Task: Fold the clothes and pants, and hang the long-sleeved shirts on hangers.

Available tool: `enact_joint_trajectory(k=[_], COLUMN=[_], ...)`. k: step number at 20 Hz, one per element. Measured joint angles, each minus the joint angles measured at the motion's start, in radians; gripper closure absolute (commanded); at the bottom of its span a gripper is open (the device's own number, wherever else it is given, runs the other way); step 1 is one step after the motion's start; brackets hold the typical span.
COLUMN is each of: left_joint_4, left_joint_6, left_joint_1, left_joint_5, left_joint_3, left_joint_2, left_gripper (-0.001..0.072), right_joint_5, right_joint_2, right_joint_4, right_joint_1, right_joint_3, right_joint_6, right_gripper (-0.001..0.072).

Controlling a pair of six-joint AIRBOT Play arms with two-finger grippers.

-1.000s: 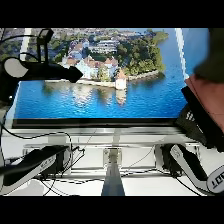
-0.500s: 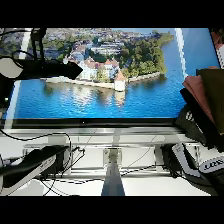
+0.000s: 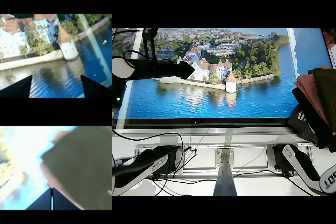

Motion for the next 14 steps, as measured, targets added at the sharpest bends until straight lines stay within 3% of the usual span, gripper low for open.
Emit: enact_joint_trajectory(k=[7, 14], left_joint_4=[0.0, 0.0], left_joint_6=[0.0, 0.0], left_joint_1=[0.0, 0.0], left_joint_5=[0.0, 0.0], left_joint_3=[0.0, 0.0], left_joint_2=[0.0, 0.0], left_gripper=[0.0016, 0.0016], right_joint_5=[-0.038, -0.044], right_joint_2=[-0.067, -0.086], right_joint_4=[-0.076, -0.102], right_joint_1=[0.565, 0.711], right_joint_3=[0.0, 0.0], right_joint_6=[-0.13, -0.175], right_gripper=[0.0672, 0.0672])
